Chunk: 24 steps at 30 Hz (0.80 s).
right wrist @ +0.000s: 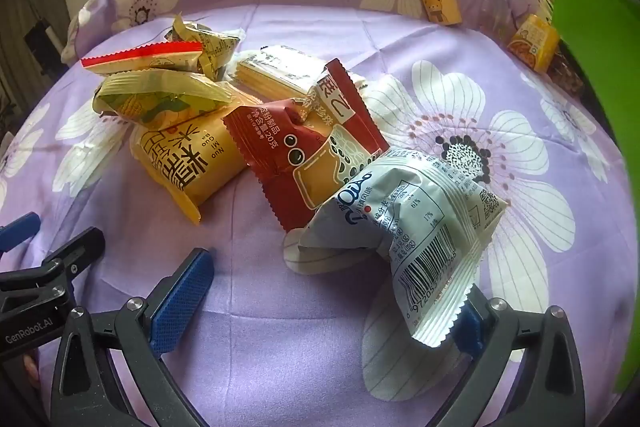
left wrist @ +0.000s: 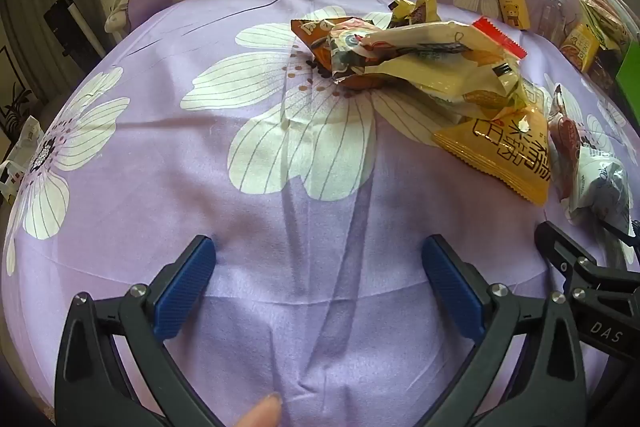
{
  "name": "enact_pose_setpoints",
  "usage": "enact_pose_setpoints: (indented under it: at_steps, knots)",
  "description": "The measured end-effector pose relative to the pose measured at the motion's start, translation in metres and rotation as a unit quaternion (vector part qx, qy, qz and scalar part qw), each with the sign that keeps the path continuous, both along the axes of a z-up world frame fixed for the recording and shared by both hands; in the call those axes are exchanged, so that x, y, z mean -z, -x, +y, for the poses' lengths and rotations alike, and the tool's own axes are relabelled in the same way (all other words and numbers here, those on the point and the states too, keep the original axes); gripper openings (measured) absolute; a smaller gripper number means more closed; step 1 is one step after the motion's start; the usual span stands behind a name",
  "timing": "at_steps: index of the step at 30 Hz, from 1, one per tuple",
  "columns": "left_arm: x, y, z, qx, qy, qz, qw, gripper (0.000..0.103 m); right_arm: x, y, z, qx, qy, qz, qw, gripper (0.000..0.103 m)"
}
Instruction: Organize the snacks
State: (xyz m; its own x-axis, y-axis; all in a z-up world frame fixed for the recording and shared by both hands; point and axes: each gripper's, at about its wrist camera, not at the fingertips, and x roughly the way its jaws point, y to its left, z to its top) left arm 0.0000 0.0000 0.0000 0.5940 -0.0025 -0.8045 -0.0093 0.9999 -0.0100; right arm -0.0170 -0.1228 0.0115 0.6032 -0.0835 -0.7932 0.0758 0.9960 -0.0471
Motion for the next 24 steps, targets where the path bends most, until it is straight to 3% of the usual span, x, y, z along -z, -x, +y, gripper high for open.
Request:
enact_pose_setpoints:
  at_steps: [24]
  knots:
    - [0.0001,0.003,0.0013,0.0,-0.001,-0.002,1.0,0.103,0.0,0.0001,0.0,0.0,0.001,0.001,1.0,0.102]
